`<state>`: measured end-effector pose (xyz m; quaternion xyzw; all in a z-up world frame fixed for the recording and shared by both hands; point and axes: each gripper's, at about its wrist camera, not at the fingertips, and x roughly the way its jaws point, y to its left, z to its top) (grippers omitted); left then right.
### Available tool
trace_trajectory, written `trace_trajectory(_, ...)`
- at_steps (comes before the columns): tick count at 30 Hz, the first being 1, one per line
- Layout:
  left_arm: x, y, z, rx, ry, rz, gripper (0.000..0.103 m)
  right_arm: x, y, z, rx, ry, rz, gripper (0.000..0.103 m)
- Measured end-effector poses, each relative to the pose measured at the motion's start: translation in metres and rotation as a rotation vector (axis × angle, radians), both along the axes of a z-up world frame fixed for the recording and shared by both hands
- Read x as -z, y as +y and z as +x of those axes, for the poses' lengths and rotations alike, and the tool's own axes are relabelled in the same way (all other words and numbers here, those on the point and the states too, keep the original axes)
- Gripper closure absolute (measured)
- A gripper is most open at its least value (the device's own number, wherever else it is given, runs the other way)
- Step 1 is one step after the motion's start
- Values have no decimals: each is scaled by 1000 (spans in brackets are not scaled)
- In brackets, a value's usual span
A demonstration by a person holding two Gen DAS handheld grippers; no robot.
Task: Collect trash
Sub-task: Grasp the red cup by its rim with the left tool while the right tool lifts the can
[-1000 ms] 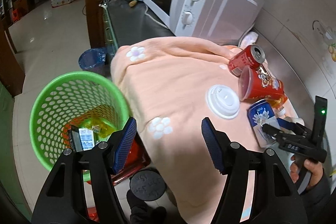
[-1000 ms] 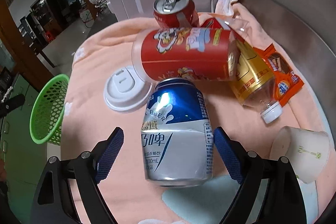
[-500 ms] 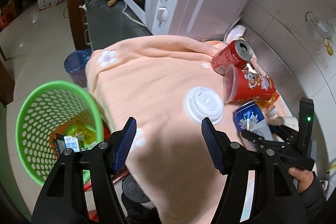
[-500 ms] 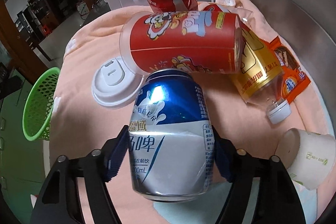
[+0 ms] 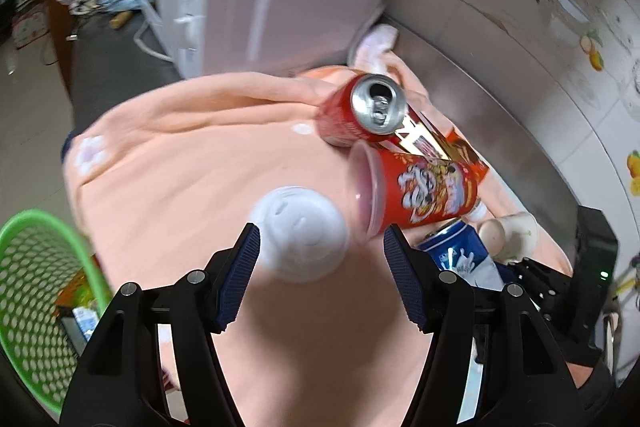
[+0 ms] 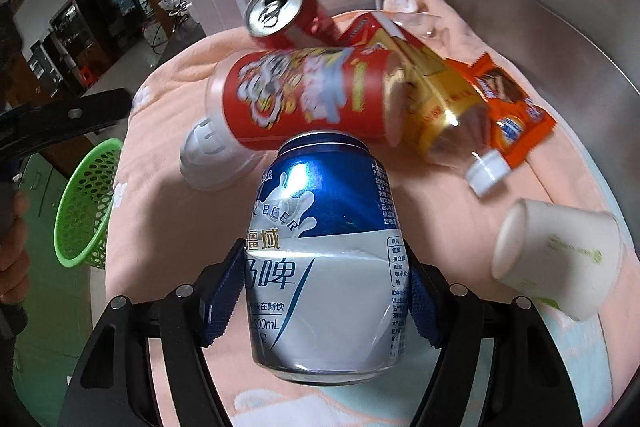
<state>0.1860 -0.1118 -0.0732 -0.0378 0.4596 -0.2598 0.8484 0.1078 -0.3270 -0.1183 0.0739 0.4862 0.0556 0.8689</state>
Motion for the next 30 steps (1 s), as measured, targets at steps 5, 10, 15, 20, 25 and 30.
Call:
trace_trajectory(5,15,-27,6,78,19,-11,39,-3,-11,-12,26,-8,7,33)
trace_trajectory(10,25,-49,1,155,34,-42,40,-3,-21,-22,46,-9,13,33)
trace_trajectory(15,31,-61,-5,199,54,-74,48,-1,-26,-29,59,-5,18,33)
trace_trajectory(20,35,-71,-11,233,71,-90,63,1,-32,-36,78,-1,23,33)
trace_trajectory(25,38,-82,-17,266,85,-109,83,-1,-37,-43,97,-4,29,33)
trace_trajectory(30,31,-82,-28,267,54,-115,93,-5,-39,-53,111,-14,38,33)
